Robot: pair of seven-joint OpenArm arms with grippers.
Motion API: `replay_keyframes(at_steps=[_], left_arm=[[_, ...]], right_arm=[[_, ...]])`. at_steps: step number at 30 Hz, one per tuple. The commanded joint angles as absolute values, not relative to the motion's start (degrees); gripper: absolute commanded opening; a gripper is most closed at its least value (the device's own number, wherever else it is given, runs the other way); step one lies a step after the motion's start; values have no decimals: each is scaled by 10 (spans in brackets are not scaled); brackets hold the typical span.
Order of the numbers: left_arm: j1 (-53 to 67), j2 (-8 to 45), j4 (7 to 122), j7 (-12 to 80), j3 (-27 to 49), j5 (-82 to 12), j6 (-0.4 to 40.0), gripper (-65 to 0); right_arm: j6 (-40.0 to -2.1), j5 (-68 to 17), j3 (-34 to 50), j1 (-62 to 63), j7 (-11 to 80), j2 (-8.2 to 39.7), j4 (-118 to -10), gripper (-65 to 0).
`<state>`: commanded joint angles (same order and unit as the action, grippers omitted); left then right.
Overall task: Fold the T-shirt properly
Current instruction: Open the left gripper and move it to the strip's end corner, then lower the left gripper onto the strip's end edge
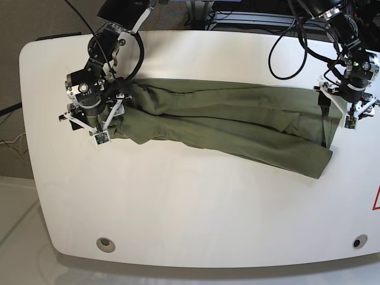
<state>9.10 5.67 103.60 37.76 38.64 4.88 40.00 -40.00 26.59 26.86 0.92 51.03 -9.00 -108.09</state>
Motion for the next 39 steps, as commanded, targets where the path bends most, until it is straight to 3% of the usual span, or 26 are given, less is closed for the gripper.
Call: replay_keyframes(at_steps=[14, 30, 39], left_arm=[[148, 15, 1022, 373, 428, 48, 400, -188], [145, 13, 957, 328, 430, 48, 400, -189], [145, 16, 957, 328, 431, 48, 341, -189]], right_arm=[[-400, 266, 268, 7, 514, -90, -1076, -254], [-400, 265, 268, 7, 514, -90, -1076, -254], [-400, 265, 268, -1, 514, -90, -1076, -254]])
